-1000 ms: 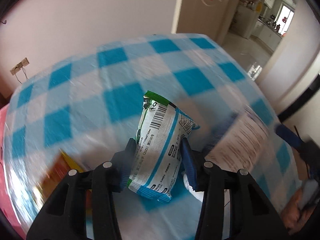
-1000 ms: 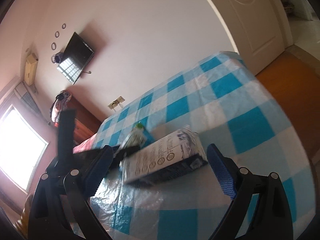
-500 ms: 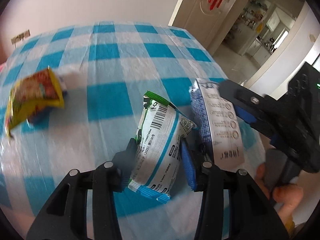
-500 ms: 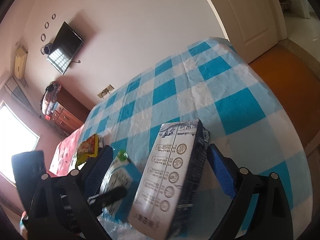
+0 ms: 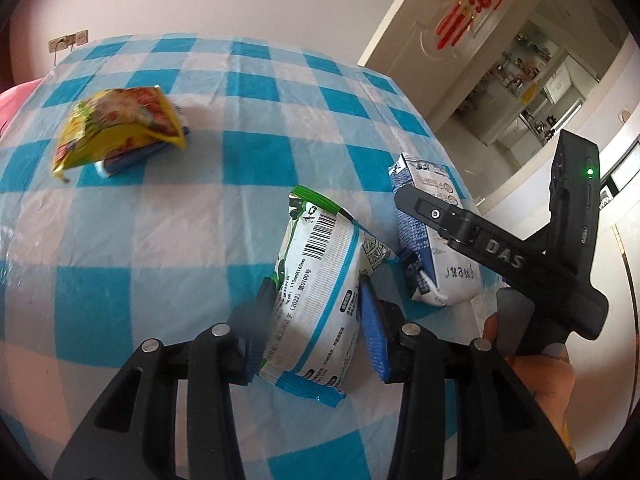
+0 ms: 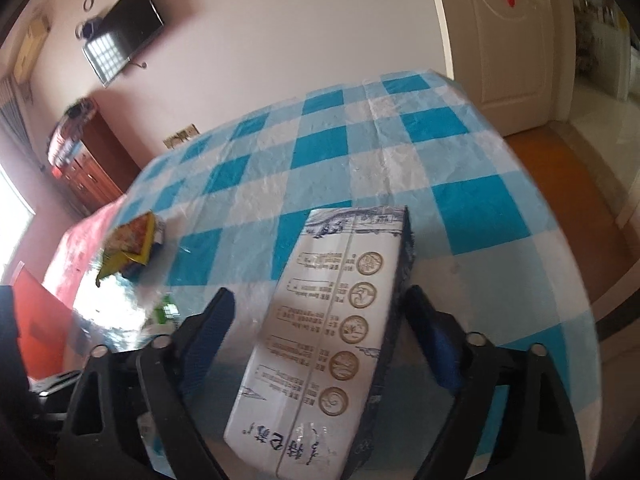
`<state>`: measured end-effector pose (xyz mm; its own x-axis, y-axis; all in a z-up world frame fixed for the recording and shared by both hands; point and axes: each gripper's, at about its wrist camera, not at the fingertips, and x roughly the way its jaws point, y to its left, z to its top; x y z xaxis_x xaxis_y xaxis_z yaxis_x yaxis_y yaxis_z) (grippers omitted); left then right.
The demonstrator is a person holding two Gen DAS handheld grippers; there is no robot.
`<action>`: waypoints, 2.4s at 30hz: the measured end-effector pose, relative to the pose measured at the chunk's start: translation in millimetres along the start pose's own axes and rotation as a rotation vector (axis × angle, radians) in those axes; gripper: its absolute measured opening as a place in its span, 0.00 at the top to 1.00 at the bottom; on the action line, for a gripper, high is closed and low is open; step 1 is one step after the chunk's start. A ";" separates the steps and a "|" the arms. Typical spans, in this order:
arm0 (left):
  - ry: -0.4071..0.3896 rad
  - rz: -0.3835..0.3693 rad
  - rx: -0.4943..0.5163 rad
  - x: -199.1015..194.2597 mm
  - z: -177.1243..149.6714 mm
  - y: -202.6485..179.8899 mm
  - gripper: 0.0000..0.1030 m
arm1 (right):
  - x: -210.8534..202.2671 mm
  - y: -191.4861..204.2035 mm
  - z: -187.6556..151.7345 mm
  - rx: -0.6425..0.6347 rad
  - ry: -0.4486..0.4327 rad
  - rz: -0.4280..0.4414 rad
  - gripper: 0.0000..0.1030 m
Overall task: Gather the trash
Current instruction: 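Lift the milk box with the right tool while the left tool lifts the wrapper, then carry the wrapper and milk box with both tools to the orange bucket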
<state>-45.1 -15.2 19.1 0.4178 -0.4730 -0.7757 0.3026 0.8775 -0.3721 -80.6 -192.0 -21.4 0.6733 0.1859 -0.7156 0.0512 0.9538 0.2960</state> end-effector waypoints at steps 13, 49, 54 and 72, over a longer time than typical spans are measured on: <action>-0.024 0.014 -0.006 -24.0 -23.8 18.7 0.58 | 1.5 9.6 -4.2 -0.088 -0.011 -0.087 0.33; -0.290 -0.116 -0.087 -160.1 -45.0 97.7 0.58 | -40.7 113.7 -6.6 0.110 0.061 0.550 0.36; -0.383 -0.087 -0.104 -198.6 -41.0 115.2 0.58 | -50.8 168.5 4.4 0.034 0.082 0.610 0.36; -0.674 0.304 -0.370 -336.4 -69.8 240.1 0.58 | -68.1 415.4 20.1 -0.364 0.106 0.811 0.36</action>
<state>-172.8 360.2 155.2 0.8958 -0.0531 -0.4413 -0.1595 0.8884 -0.4305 -90.4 186.8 163.1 0.3274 0.8395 -0.4337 -0.6604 0.5316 0.5304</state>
